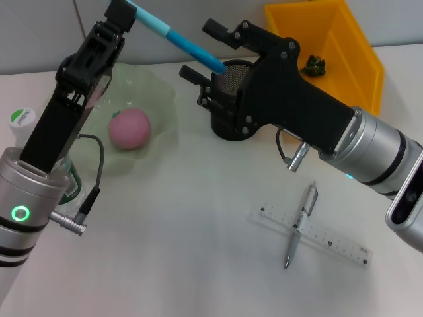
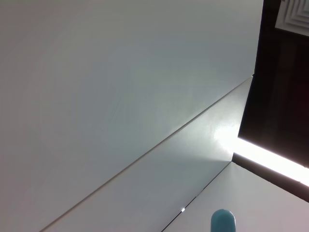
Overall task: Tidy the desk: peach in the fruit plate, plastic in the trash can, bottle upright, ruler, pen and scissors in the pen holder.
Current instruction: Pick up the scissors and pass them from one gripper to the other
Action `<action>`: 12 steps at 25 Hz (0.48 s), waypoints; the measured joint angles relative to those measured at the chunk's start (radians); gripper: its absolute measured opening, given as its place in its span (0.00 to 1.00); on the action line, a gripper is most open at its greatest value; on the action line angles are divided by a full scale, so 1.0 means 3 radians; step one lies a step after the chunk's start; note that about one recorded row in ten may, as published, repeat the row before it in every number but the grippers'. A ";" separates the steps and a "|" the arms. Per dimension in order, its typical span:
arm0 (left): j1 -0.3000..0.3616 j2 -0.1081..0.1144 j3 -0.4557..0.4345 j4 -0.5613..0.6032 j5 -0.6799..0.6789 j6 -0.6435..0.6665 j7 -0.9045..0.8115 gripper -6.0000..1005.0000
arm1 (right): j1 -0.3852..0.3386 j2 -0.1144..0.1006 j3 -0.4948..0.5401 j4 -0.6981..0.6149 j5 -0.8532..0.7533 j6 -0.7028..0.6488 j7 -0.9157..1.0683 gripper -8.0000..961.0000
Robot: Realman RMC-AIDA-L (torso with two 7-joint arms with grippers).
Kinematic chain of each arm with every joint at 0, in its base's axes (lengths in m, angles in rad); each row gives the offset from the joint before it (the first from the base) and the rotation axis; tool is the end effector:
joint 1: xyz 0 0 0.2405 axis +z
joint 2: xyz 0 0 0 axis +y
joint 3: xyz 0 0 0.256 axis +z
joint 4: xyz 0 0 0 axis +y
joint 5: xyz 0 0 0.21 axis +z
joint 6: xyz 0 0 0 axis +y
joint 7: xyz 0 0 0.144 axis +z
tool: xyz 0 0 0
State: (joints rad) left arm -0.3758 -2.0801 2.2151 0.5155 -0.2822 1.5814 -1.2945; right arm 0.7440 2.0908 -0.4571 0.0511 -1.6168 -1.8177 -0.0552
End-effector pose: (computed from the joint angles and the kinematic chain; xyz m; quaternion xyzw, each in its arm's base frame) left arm -0.1793 0.2884 -0.0285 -0.6081 -0.3648 -0.7036 0.0458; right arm 0.1670 0.3146 -0.0387 -0.7656 -0.2252 0.4844 0.3585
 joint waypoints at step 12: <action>0.0000 0.0000 0.0005 0.0001 0.0000 0.0000 0.0018 0.34 | 0.0000 0.0000 0.0000 0.0004 0.0000 0.0000 0.0000 0.34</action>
State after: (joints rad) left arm -0.3758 -2.0800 2.2166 0.5159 -0.2822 1.5815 -1.2891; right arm 0.7439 2.0908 -0.4571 0.0522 -1.6169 -1.8177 -0.0552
